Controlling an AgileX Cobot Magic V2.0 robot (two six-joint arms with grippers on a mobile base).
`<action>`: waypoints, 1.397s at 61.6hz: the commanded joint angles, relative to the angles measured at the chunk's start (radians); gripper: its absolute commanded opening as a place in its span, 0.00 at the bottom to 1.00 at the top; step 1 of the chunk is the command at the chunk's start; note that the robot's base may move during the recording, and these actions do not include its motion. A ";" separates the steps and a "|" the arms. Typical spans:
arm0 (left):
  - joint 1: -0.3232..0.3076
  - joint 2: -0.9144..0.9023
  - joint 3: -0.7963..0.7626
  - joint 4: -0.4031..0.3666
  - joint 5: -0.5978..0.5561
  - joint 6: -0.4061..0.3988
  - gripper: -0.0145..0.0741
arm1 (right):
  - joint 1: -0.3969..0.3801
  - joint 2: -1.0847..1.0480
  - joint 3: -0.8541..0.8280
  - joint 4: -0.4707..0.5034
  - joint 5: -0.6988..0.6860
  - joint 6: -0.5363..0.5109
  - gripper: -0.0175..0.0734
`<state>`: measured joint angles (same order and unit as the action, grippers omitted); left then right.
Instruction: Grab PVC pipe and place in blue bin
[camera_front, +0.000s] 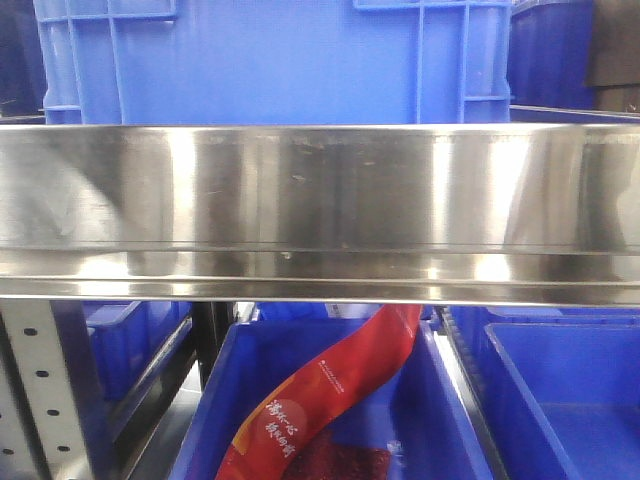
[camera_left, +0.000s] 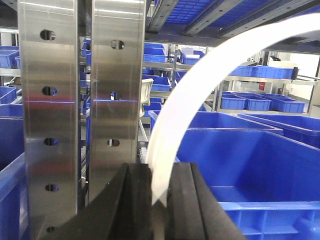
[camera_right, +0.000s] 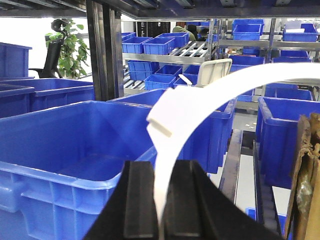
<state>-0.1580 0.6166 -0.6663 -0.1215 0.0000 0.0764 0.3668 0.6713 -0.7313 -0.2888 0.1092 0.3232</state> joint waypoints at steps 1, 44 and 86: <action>-0.006 -0.003 -0.001 -0.008 -0.024 -0.001 0.04 | 0.001 -0.007 -0.004 -0.011 -0.020 -0.005 0.01; -0.006 -0.003 -0.003 -0.008 -0.028 -0.001 0.04 | 0.001 -0.007 -0.004 -0.011 -0.041 -0.005 0.01; -0.006 0.128 -0.395 -0.099 0.483 -0.001 0.04 | 0.019 0.043 -0.145 0.156 -0.036 0.000 0.01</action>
<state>-0.1580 0.6942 -0.9636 -0.2101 0.4154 0.0764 0.3741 0.6877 -0.8002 -0.1451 0.0836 0.3251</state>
